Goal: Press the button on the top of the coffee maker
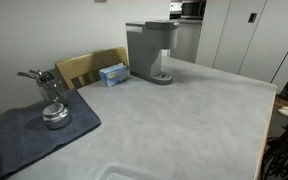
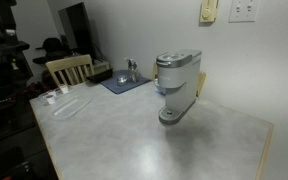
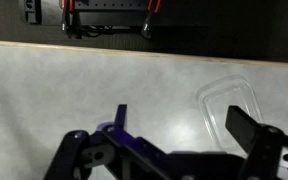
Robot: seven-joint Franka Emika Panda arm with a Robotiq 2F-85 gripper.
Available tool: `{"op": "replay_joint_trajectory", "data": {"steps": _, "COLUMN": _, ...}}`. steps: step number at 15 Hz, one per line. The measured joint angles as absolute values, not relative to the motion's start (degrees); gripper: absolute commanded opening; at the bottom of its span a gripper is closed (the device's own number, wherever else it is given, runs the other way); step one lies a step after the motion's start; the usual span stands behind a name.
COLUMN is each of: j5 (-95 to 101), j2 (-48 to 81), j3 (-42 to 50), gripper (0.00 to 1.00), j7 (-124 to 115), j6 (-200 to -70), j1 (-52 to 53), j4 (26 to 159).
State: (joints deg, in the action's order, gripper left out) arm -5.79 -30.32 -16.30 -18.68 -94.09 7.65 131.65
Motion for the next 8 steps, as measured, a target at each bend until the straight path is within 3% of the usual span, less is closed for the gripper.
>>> {"op": "replay_joint_trajectory", "data": {"steps": 8, "j5": -5.2, "j2": -30.3, "j3": -16.3, "gripper": 1.0, "j7": -19.2, "j6": -94.4, "j1": 7.6, "j4": 131.9}}
